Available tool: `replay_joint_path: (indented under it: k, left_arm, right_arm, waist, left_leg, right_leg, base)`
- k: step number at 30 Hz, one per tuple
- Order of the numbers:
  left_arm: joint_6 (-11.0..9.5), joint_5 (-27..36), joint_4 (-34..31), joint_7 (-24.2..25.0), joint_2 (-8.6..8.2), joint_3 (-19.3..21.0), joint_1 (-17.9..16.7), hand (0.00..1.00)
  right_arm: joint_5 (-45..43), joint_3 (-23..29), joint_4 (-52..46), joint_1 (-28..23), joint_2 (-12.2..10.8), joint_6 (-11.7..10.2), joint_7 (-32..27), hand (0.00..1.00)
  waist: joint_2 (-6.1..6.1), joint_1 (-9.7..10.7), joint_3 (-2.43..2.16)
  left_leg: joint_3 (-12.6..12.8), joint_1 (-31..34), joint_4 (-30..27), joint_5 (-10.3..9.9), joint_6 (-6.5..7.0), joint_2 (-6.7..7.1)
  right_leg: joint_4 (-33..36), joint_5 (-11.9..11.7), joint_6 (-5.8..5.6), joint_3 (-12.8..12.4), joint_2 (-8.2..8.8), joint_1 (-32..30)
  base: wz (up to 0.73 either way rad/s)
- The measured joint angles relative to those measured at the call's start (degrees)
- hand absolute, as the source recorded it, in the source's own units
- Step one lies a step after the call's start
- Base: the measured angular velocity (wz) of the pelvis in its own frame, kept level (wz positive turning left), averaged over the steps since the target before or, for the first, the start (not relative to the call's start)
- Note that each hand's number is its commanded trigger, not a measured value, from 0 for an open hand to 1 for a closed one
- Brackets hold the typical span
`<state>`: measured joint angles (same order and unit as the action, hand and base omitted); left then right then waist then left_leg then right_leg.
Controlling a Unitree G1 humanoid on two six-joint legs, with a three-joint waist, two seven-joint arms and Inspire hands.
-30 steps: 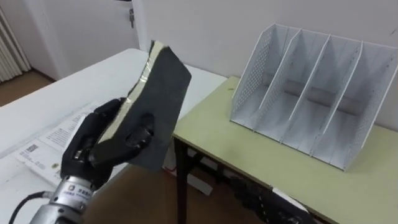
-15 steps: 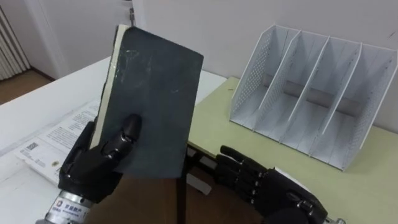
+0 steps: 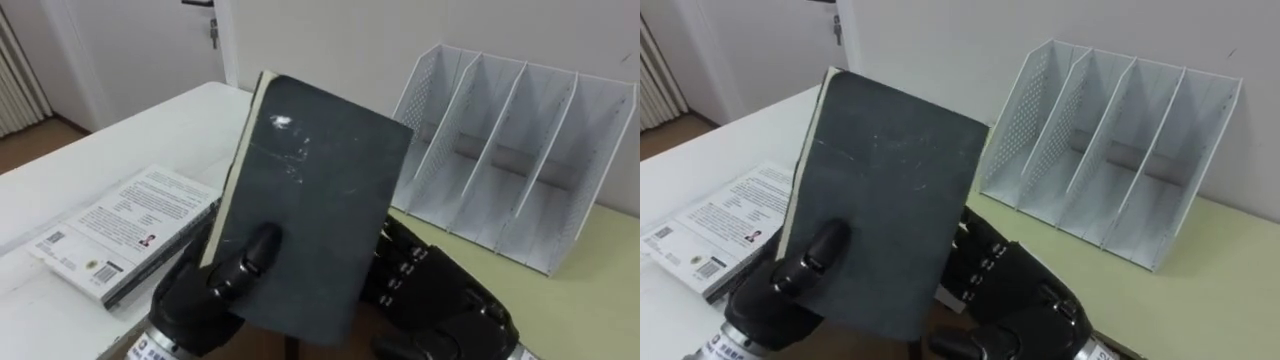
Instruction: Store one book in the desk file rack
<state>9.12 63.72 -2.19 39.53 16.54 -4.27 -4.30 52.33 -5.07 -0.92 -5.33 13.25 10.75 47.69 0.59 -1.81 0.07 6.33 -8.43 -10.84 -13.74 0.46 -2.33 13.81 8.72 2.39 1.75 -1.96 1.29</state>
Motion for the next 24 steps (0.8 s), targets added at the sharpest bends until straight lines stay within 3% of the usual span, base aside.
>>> replay_joint_path:
  k: [5,10,12,13,14,15,21,24]
  left_arm:
    - [2.78,0.06,1.36,2.84,0.18,-1.79,0.55,1.0]
    - [3.19,0.15,2.87,6.34,0.48,-1.75,2.07,1.0]
    - [3.21,0.35,3.63,7.8,1.37,-2.02,2.08,1.0]
    - [3.55,0.37,4.33,8.51,2.0,-2.89,2.13,1.0]
    - [3.99,0.34,4.6,8.61,2.37,-3.46,2.13,1.0]
    - [4.37,0.35,4.88,8.9,2.58,-3.65,2.13,1.0]
    - [6.3,0.94,3.96,13.27,4.49,-3.68,2.13,1.0]
    - [6.72,1.04,3.12,13.31,4.67,-3.47,2.14,1.0]
  right_arm:
    - [5.54,-1.48,-0.26,0.26,0.04,1.83,-0.02,0.0]
    - [8.91,-2.23,-0.77,0.25,0.25,1.88,-0.64,0.0]
    - [8.91,-2.77,-2.02,0.25,0.54,1.89,-1.69,0.0]
    - [8.97,-2.93,-2.51,0.25,0.56,1.88,-2.08,0.15]
    - [9.14,-3.08,-2.84,0.26,0.56,1.88,-2.19,0.89]
    - [9.15,-3.16,-3.0,0.25,0.61,1.9,-2.74,1.0]
    - [10.71,-3.04,-3.0,0.22,2.33,1.92,-5.54,1.0]
    - [11.48,-2.71,-3.01,0.21,2.9,1.85,-6.1,1.0]
  waist:
    - [1.31,0.09,-0.15]
    - [1.58,-0.11,-0.07]
    - [1.7,-0.1,-0.09]
    - [1.77,-0.1,-0.14]
    - [1.85,-0.18,-0.17]
    - [1.91,-0.17,-0.16]
    - [2.2,-0.26,-0.17]
    - [2.26,-0.34,-0.27]
  left_leg:
    - [-0.04,0.34,-0.45,-0.08,-0.06,0.03]
    - [-0.01,0.94,-0.72,-0.08,-0.11,0.01]
    - [0.2,0.91,-0.75,-0.12,-0.17,0.1]
    - [0.21,0.9,-0.81,-0.15,-0.23,0.07]
    - [0.2,0.9,-0.84,-0.16,-0.26,0.05]
    - [0.2,0.92,-0.9,-0.19,-0.31,0.03]
    - [0.22,1.51,-0.95,-0.2,-0.31,0.07]
    - [0.22,1.79,-1.05,-0.2,-0.31,0.06]
  right_leg:
    - [0.87,0.17,0.15,-0.11,0.06,-0.52]
    - [2.25,0.58,0.44,-0.24,0.06,-1.57]
    - [3.05,1.12,0.51,-0.66,0.05,-2.05]
    - [3.11,1.19,0.56,-0.67,0.0,-2.05]
    - [3.12,1.2,0.58,-0.68,-0.03,-2.06]
    - [3.15,1.22,0.61,-0.71,-0.06,-2.1]
    - [3.17,1.21,0.6,-1.1,-0.12,-2.78]
    - [3.36,1.18,0.59,-1.1,-0.12,-2.99]
  base:
    - [-0.01]
    - [-0.01]
    - [-0.05]
    - [0.0]
    - [0.0]
    - [0.0]
    - [-0.02]
    - [0.0]
